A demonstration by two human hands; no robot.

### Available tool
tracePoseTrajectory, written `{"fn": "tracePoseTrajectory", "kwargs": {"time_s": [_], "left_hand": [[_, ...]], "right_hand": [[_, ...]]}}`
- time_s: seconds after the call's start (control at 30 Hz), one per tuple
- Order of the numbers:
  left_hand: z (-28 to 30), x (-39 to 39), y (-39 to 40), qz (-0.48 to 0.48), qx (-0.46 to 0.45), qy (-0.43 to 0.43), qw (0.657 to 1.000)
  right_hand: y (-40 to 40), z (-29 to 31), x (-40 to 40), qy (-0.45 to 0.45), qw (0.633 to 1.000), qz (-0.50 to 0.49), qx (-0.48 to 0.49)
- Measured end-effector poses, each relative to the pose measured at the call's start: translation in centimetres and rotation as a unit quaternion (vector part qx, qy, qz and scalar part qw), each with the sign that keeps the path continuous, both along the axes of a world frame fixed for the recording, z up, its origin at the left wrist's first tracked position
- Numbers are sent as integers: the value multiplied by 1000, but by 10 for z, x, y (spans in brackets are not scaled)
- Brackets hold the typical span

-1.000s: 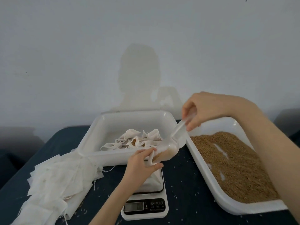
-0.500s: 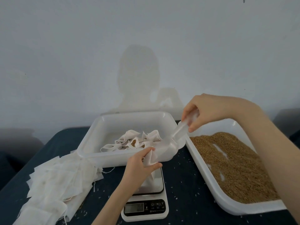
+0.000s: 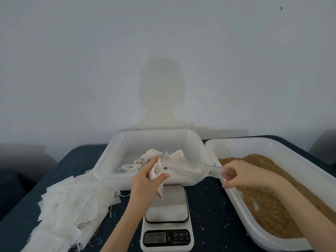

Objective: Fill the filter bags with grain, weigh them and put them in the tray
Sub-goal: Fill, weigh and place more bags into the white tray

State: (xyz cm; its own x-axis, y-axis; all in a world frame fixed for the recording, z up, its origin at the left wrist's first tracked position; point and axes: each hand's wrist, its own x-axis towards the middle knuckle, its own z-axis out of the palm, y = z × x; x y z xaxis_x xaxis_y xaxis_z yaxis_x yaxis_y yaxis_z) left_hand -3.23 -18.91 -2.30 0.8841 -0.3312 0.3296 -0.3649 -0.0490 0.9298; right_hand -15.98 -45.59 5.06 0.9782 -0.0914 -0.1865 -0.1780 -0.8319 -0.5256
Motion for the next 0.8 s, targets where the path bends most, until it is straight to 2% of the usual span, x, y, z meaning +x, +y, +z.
{"fn": "tracePoseTrajectory", "kwargs": {"time_s": [0.17,0.33,0.5,0.8], "left_hand": [[-2,0,0,-4,2,15,1000],[-8,-14,-17,-43,26,-1,999],[-12,-25,-28,-54,42,7,998],[-18,-22,-24,-37,80,-17,996]], "right_hand": [[10,-10,0,-43,989,-59,130],[63,-20,29,-83,954,-108,268],[100,-28,47,-105,918,-156,349],[104,-30,50,-107,944,-117,290]]}}
